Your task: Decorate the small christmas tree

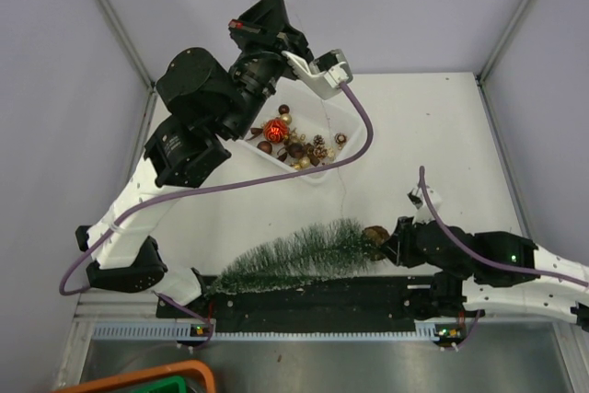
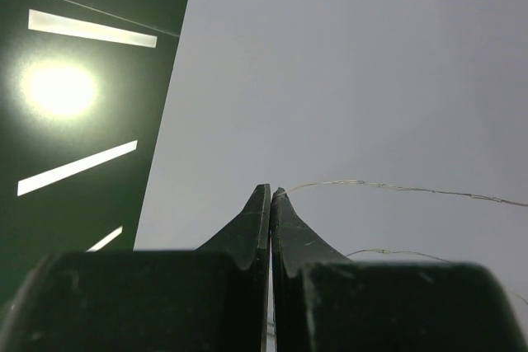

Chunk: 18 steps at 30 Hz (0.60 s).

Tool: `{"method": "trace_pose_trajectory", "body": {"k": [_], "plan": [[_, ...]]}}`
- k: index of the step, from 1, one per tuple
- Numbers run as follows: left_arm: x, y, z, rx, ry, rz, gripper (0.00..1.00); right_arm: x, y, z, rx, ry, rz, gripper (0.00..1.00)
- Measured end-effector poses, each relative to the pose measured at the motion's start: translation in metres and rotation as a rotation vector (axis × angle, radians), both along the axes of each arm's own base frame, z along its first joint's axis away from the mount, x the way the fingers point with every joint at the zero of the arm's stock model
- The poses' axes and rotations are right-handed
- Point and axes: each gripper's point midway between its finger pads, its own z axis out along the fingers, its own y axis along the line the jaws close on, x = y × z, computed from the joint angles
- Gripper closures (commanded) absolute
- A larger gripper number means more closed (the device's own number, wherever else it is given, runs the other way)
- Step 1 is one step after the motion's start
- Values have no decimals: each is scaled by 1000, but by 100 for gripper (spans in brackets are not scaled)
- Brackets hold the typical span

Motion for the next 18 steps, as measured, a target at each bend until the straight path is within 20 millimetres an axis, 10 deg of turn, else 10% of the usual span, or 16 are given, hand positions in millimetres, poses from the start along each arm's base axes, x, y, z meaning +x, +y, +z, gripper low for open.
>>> {"method": "trace_pose_trajectory", "body": {"k": [18], "plan": [[-1, -1, 1, 6, -8, 1, 100, -17, 7, 30, -67, -14, 202, 100]]}}
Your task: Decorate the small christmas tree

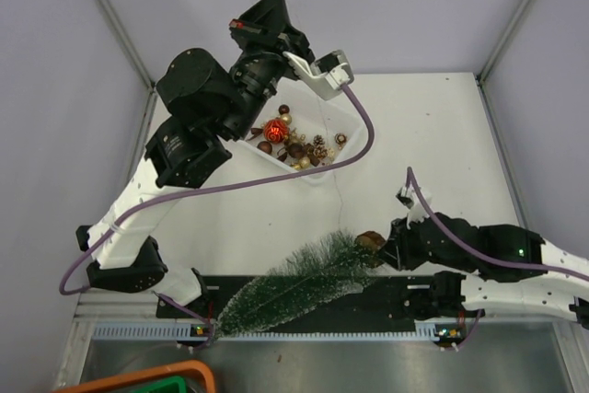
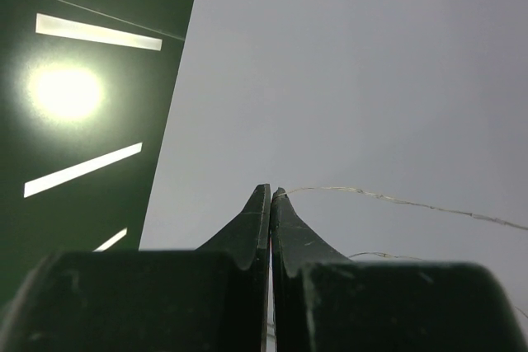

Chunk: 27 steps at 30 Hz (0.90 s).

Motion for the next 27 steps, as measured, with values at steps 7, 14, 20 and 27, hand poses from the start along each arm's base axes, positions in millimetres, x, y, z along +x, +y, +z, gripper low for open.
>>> {"method": "trace_pose_trajectory", "body": {"k": [7, 14, 20, 27], "plan": [[2, -10, 3, -7, -19, -6, 100, -11, 24, -36, 35, 63, 59, 100], [7, -17, -1, 6, -19, -2, 100, -20, 31, -58, 88, 109, 78, 100], [13, -7, -2, -20, -21, 33, 100, -26, 32, -30, 233, 92, 111, 100], [29, 20, -32, -50, 69, 115, 100, -35, 28, 37, 479, 38, 168, 100]]}}
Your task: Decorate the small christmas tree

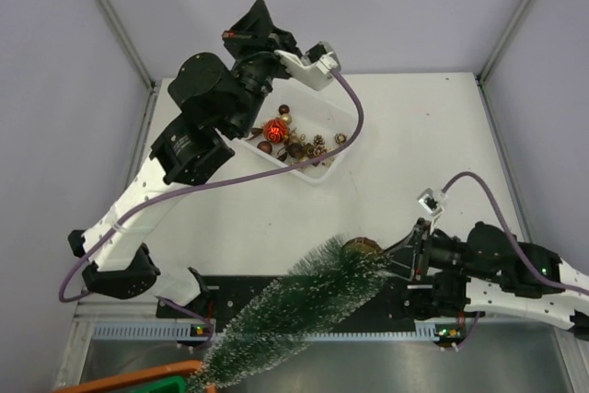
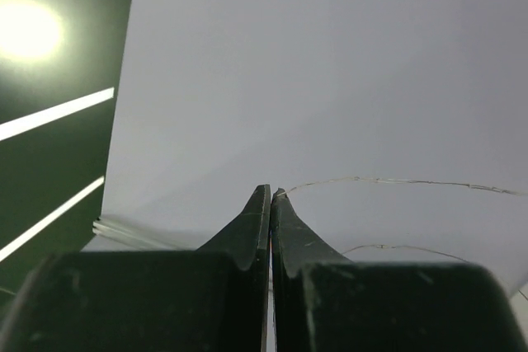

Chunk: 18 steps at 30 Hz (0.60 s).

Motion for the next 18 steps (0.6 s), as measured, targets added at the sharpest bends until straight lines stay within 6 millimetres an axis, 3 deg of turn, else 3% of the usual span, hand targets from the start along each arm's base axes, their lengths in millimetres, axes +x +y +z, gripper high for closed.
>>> {"method": "trace_pose_trajectory", "body": {"k": [8, 13, 18], "plan": [[-6, 50, -42, -30, 100, 60, 100, -3, -7, 69, 212, -64, 10, 100], [-13, 67, -43, -93, 124, 59, 100, -3, -9, 98, 303, -94, 10, 100], [-14, 83, -47, -153, 159, 71, 100, -2, -9, 115, 367, -110, 4, 100]]}}
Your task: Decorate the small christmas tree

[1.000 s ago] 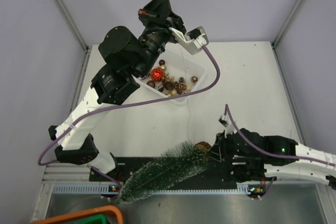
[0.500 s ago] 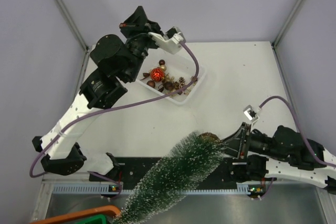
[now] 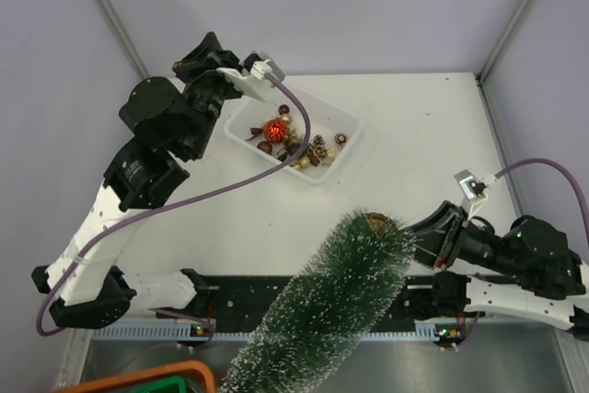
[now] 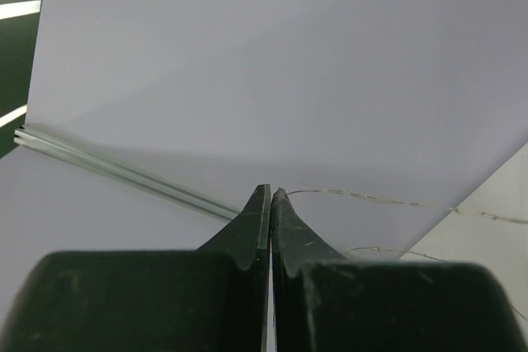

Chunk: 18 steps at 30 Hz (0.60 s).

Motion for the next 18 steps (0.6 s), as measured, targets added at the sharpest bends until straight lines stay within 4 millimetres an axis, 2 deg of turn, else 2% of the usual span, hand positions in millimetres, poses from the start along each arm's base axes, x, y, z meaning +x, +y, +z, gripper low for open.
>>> {"method": "trace_pose_trajectory", "body": {"k": [4, 8, 14, 18], "plan": [[-5, 7, -6, -41, 34, -6, 100, 6, -9, 13, 64, 5, -43, 100], [-17, 19, -13, -78, 56, -14, 100, 16, -35, 35, 197, 17, -131, 100], [-38, 41, -24, -97, 70, -21, 100, 44, -70, 58, 319, 86, -325, 100], [-50, 51, -30, -92, 74, -38, 100, 65, -81, 73, 319, 125, -455, 100]]}}
